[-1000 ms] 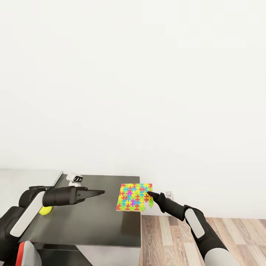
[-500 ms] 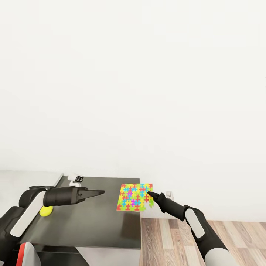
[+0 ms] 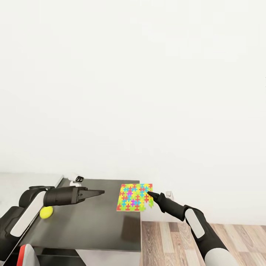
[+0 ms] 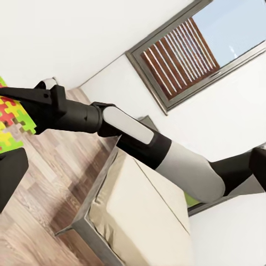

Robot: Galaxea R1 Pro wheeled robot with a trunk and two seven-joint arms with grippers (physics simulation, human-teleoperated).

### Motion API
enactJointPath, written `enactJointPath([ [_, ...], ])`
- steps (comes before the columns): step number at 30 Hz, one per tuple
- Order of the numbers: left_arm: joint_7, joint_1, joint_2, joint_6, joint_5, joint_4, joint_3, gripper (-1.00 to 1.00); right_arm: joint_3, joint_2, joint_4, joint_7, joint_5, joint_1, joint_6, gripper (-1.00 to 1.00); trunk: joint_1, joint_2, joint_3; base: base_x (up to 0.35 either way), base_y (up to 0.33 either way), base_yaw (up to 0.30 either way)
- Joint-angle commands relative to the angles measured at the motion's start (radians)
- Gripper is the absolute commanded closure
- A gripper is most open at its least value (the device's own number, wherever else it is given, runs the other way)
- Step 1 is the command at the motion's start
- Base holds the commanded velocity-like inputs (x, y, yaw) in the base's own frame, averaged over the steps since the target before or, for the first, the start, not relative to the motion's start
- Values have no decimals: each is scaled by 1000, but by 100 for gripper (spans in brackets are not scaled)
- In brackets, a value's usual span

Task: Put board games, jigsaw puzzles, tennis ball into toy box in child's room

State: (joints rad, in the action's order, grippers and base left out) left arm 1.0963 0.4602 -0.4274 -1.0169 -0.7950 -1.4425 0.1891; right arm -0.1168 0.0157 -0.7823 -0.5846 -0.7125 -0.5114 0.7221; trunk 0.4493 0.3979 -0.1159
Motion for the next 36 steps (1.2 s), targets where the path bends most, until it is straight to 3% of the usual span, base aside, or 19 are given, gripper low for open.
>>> enactJointPath([
  [1,0,1,-1,-4,-3,0,1,-100,-4,1,0,-2,1,-1,6,100,1,2,-1,0,0,0],
  [10,-6,2,-1,-5,-5,0,1,-100,-4,1,0,-5,2,-1,5,100,1,2,12,0,0,19],
  [28,-7,2,-1,-5,-7,0,1,-100,-10,1,-6,-14,-1,0,4,100,1,2,14,0,0,6],
  [36,-7,2,-2,-4,-6,0,1,-100,-9,1,-7,-14,-2,1,4,100,1,2,14,0,0,196],
])
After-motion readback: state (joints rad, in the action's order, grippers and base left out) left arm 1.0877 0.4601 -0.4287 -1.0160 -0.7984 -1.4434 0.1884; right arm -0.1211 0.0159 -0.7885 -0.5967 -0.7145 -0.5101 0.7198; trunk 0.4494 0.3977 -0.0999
